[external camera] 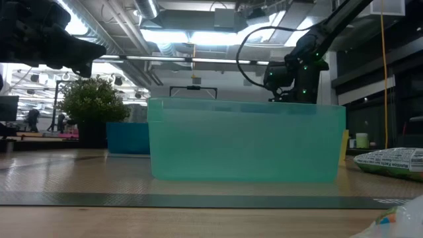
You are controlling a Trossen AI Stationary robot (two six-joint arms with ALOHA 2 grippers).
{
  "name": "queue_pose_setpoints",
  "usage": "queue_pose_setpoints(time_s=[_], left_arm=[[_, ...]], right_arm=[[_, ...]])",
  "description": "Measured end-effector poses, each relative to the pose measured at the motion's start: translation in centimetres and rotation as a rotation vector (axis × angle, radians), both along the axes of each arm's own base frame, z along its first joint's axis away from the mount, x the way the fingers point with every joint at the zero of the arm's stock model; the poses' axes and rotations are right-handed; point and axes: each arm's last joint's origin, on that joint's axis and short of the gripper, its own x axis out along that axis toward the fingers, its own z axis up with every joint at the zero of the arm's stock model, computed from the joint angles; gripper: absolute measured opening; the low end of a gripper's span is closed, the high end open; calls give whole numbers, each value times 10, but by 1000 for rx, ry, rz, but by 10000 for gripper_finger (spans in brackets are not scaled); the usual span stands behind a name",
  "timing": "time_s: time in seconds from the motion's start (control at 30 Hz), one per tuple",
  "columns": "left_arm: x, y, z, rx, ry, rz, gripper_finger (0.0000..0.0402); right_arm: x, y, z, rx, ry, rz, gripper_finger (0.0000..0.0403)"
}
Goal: Pick and place Granola Bars by type
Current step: Put the blue granola bar into the yellow bin, then put the yellow granola bar into the green bin
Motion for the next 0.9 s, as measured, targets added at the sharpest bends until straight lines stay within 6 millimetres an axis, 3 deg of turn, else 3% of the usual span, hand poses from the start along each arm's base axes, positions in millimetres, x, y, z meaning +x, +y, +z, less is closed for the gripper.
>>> queue_pose_setpoints(time_s=[0.17,0.53,0.67,0.9], left_arm=[[0,0,0,0,0,0,8],[0,0,0,0,0,0,3],[0,0,0,0,0,0,7],[0,0,0,0,0,0,5]], right_arm=[[0,0,1,-2,-3,-1,63],[-2,0,4,-33,15,-52,150],[-6,2,21,-75,-27,-67,156],[-24,18,69,-128,-155,-138,144]])
